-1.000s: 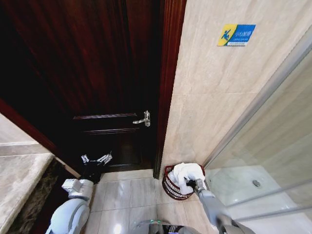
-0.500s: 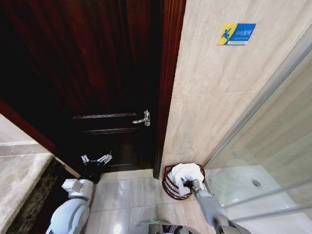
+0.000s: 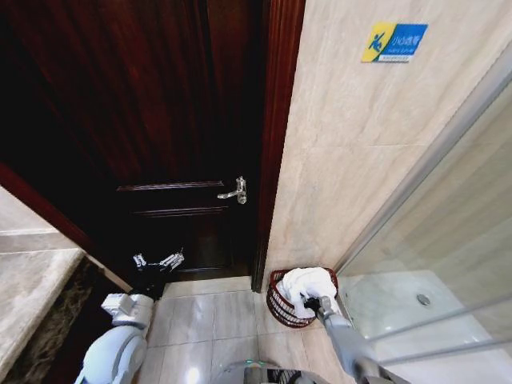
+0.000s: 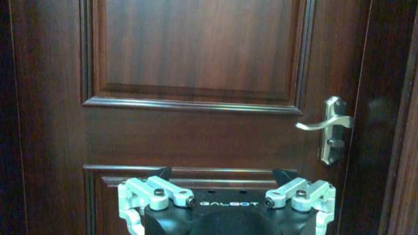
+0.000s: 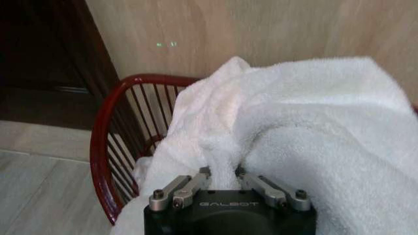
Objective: Discard the used towel into the hamper.
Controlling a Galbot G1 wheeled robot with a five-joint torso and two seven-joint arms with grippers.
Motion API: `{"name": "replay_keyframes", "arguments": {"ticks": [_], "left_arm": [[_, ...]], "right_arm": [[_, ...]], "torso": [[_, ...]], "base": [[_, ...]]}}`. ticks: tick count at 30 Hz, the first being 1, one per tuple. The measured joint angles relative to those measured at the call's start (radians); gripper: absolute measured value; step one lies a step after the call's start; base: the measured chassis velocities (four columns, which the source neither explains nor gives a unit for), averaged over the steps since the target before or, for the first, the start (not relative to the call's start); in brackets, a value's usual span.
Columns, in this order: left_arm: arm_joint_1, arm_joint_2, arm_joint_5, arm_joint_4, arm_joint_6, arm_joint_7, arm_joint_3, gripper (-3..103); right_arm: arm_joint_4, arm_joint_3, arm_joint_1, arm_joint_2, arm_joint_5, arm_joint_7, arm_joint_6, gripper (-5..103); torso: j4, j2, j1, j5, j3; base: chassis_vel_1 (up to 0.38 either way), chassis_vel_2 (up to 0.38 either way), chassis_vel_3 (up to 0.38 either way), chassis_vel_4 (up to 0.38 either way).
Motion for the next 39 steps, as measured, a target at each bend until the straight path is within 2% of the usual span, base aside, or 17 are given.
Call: {"name": "replay_keyframes", "arguments": {"ticks": [3, 4, 7, 8, 10, 11, 14, 16, 18, 19, 22, 28, 39], "left_arm": [[0.000, 0.000, 0.000, 0.000, 0.000, 0.000, 0.000, 100], [0.000, 0.000, 0.000, 0.000, 0.000, 0.000, 0.000, 100], [0.000, 0.000, 0.000, 0.000, 0.000, 0.000, 0.000, 100], [0.000, 0.000, 0.000, 0.000, 0.000, 0.000, 0.000, 100], [0.000, 0.000, 0.000, 0.000, 0.000, 0.000, 0.000, 100], [0.000, 0.000, 0.000, 0.000, 0.000, 0.000, 0.000, 100], [0.000, 0.000, 0.000, 0.000, 0.000, 0.000, 0.000, 100], [0.000, 0.000, 0.000, 0.000, 0.000, 0.000, 0.000, 100], [0.000, 0.000, 0.000, 0.000, 0.000, 0.000, 0.000, 100], [0.000, 0.000, 0.000, 0.000, 0.000, 0.000, 0.000, 100], [0.000, 0.000, 0.000, 0.000, 0.000, 0.000, 0.000, 100], [0.000, 0.000, 0.000, 0.000, 0.000, 0.000, 0.000, 100], [0.000, 0.000, 0.000, 0.000, 0.000, 0.000, 0.000, 100]], "right_arm": [[0.119, -0.036, -0.059, -0.019, 0.055, -0.015, 0.000, 30], [0.119, -0.036, -0.059, -0.019, 0.055, -0.015, 0.000, 30], [0.275, -0.075, -0.131, -0.050, 0.138, -0.017, -0.009, 47], [0.275, -0.075, -0.131, -0.050, 0.138, -0.017, -0.009, 47], [0.392, -0.103, -0.189, -0.085, 0.205, -0.015, -0.031, 57], [0.392, -0.103, -0.189, -0.085, 0.205, -0.015, -0.031, 57], [0.519, -0.099, -0.271, -0.121, 0.243, -0.008, -0.041, 74], [0.545, -0.093, -0.294, -0.129, 0.256, -0.005, -0.041, 74], [0.578, -0.080, -0.329, -0.144, 0.277, -0.003, -0.043, 85], [0.578, -0.080, -0.329, -0.144, 0.277, -0.003, -0.043, 85], [0.586, -0.044, -0.360, -0.156, 0.252, -0.005, -0.085, 98], [0.525, -0.028, -0.350, -0.145, 0.223, -0.029, -0.124, 100], [0.260, -0.060, -0.158, -0.063, 0.173, -0.031, -0.133, 100]], "torso": [[-0.0002, -0.001, -0.001, 0.0001, -0.001], [-0.0002, -0.001, -0.001, 0.0001, -0.001], [0.0000, -0.001, 0.000, 0.0000, -0.001], [0.0000, -0.001, 0.000, 0.0000, -0.001], [0.0000, 0.000, 0.000, 0.0000, 0.000], [0.0000, 0.000, 0.000, 0.0000, 0.000], [0.0001, 0.002, 0.001, 0.0003, 0.001], [0.0000, 0.002, 0.001, 0.0000, 0.001], [-0.0002, 0.003, 0.001, -0.0001, 0.001], [-0.0002, 0.003, 0.001, -0.0001, 0.001], [0.0001, 0.004, 0.002, -0.0001, 0.002], [-0.0003, 0.005, 0.002, -0.0001, 0.003], [0.0001, 0.007, 0.003, -0.0003, 0.003]], "base": [[0.000, 0.000, 0.000, 0.000], [0.000, 0.000, 0.000, 0.000], [0.000, 0.000, 0.000, 0.000], [0.000, 0.000, 0.000, 0.000], [0.000, 0.000, 0.000, 0.000], [0.000, 0.000, 0.000, 0.000], [0.000, 0.000, 0.000, 0.000], [0.000, 0.000, 0.000, 0.000], [0.000, 0.000, 0.000, 0.000], [0.000, 0.000, 0.000, 0.000], [0.000, 0.000, 0.000, 0.000], [0.000, 0.000, 0.000, 0.000], [0.000, 0.000, 0.000, 0.000]]}}
